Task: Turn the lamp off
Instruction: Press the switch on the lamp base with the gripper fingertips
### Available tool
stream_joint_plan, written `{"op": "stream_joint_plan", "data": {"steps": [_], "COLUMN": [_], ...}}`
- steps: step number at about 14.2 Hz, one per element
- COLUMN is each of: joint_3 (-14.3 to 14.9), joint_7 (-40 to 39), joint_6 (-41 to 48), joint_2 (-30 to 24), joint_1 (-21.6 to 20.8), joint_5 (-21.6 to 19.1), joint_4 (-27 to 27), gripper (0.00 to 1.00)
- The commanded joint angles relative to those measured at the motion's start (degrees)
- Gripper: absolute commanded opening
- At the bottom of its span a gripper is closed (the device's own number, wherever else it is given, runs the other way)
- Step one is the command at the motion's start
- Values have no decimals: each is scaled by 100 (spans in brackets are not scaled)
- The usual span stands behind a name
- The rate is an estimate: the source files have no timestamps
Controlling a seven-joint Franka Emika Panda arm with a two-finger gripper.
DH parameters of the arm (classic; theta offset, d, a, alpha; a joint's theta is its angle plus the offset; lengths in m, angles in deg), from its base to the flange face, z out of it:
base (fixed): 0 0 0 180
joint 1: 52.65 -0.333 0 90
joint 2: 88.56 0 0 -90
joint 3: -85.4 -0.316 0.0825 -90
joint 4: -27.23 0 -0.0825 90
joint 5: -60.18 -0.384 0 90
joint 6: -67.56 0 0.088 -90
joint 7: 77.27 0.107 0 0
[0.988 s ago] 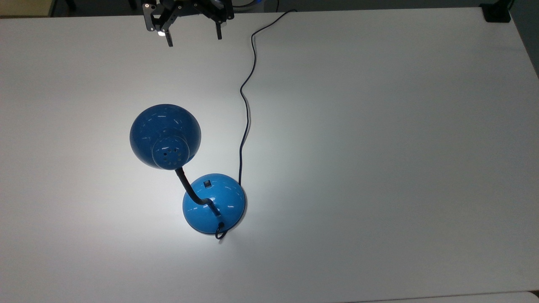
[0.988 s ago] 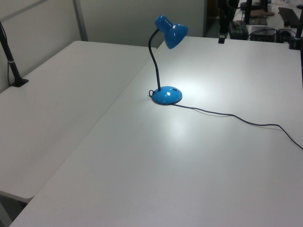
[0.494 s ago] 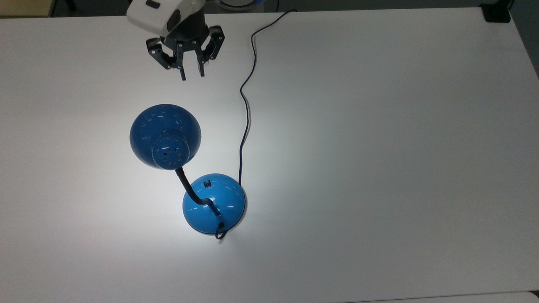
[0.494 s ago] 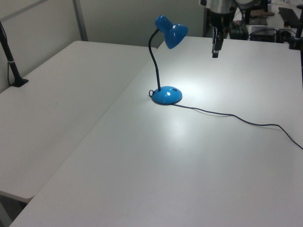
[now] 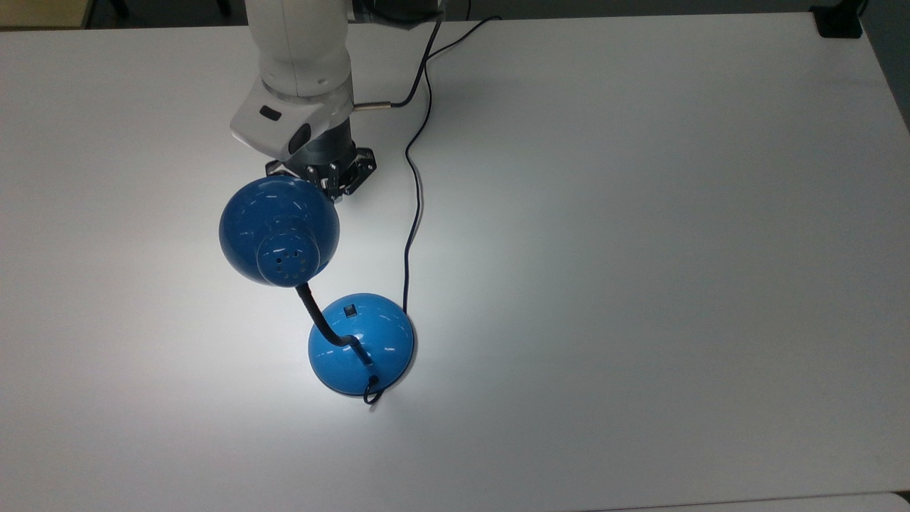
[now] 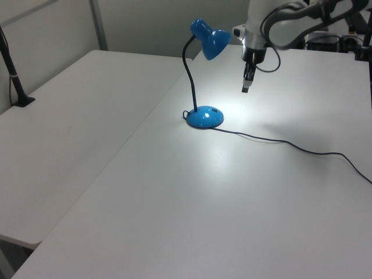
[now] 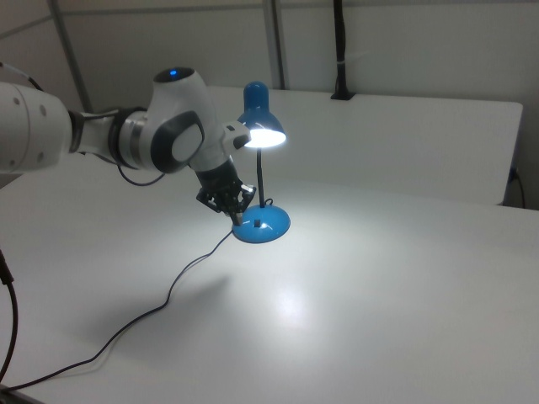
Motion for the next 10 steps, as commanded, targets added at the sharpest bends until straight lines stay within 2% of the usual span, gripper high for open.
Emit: {"op": "stream_joint_plan", "data": {"steps": [1, 7, 10], "joint_3": [36, 19, 1], "joint_7": [441, 1074, 1101], "joint_6": [-1476, -2876, -3001], "joint_2": [195, 793, 926], "joint_1": [-73, -73, -100], "joint_5": [-235, -472, -675], "joint_4": [-474, -440, -326], "gripper": [0, 0, 0]}}
